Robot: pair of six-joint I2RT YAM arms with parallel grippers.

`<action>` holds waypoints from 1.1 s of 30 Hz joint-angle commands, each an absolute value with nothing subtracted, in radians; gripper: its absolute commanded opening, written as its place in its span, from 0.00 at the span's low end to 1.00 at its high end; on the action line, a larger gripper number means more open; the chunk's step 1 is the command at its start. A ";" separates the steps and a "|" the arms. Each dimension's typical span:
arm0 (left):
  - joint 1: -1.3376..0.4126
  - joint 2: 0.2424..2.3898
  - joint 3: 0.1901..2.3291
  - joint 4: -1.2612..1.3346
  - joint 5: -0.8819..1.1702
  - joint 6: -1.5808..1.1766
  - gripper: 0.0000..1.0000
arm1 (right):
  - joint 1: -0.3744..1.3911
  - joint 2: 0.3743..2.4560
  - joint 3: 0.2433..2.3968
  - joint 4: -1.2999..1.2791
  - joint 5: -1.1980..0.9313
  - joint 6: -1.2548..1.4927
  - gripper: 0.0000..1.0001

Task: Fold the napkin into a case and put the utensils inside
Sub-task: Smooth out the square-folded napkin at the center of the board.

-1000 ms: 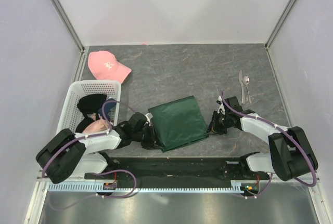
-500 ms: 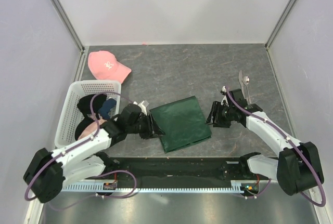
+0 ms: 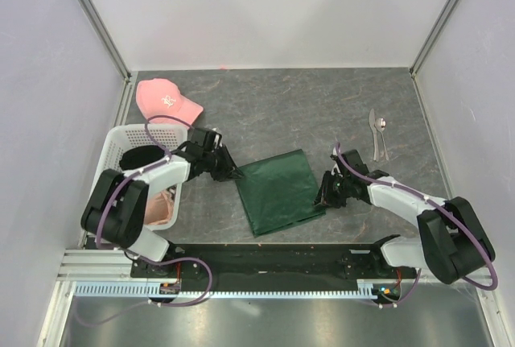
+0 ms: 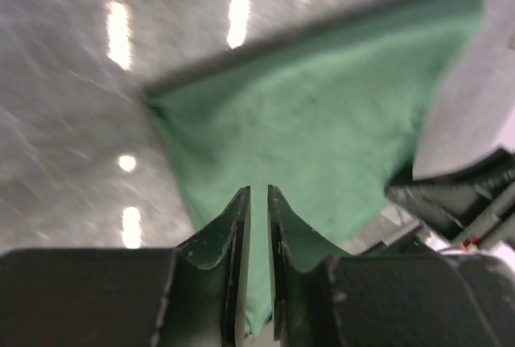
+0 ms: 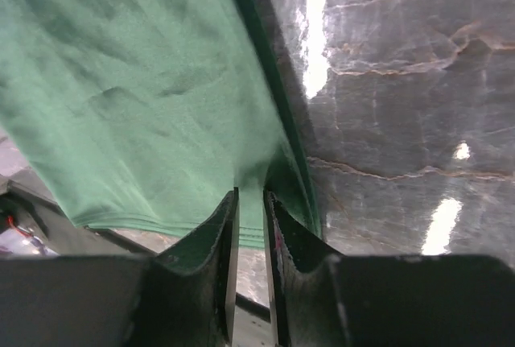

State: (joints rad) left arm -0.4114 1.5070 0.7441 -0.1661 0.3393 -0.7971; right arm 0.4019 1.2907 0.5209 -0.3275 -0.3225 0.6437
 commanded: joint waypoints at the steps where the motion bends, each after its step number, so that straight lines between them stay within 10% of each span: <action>1: -0.385 1.626 0.814 -0.158 0.270 -0.695 0.20 | 0.405 1.278 0.466 -0.250 -0.282 0.687 0.25; 33: -0.736 1.402 0.512 -0.084 0.316 -0.818 0.18 | 0.330 1.920 1.170 -0.183 -0.265 0.522 0.40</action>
